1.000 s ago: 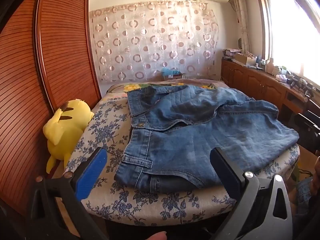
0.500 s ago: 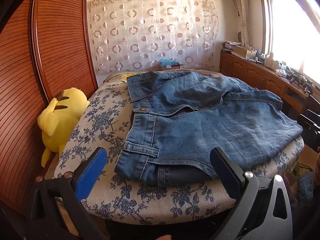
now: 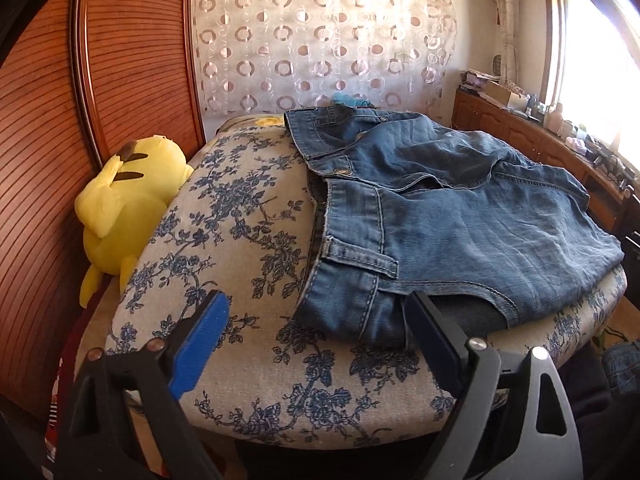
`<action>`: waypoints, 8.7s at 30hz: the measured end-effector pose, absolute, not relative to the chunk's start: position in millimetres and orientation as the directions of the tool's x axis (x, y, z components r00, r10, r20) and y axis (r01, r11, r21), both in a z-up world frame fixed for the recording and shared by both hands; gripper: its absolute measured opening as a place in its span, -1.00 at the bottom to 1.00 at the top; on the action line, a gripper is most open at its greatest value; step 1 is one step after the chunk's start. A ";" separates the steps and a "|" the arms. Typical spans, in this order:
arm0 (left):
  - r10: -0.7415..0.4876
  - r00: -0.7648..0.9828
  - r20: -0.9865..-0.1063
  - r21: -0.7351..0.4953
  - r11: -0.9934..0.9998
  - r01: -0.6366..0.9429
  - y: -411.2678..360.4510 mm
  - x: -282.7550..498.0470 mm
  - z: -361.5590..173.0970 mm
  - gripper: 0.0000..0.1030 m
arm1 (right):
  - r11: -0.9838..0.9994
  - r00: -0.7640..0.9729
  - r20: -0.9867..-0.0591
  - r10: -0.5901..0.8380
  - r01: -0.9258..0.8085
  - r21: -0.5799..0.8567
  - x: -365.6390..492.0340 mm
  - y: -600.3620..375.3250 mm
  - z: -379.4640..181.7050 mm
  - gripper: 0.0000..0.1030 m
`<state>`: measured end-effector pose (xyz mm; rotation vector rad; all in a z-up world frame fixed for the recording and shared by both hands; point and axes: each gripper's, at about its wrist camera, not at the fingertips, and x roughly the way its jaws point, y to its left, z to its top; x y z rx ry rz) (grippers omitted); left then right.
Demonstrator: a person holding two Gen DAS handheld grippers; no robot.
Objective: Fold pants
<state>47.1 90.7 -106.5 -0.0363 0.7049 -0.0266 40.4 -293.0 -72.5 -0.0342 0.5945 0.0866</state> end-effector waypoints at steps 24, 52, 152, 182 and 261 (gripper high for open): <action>-0.131 0.707 -0.695 -0.120 0.991 0.066 96.5 66.9 -128.9 -0.34 | 0.997 0.771 -0.636 0.011 0.042 0.068 50.1 -387.8 -93.6 0.45; -0.148 0.779 -0.609 -0.133 0.988 0.083 96.8 50.0 -89.4 -1.00 | 0.987 0.759 -0.644 0.100 0.004 0.158 63.4 -407.5 -96.4 -0.82; -0.144 0.705 -0.694 -0.062 0.988 0.140 51.5 219.3 -104.5 0.32 | 0.982 0.640 -0.762 0.100 -0.187 -0.028 312.7 -348.8 -89.0 0.03; -0.163 0.732 -0.661 -0.107 0.987 0.122 65.6 217.0 -99.0 0.32 | 0.990 0.629 -0.774 0.067 -0.136 -0.025 237.0 -383.1 -68.3 -0.51; -0.055 0.727 -0.684 0.071 0.987 0.142 124.3 349.9 -64.2 -0.06 | 0.984 0.740 -0.667 0.089 -0.171 -0.058 397.1 -360.5 -37.6 -0.60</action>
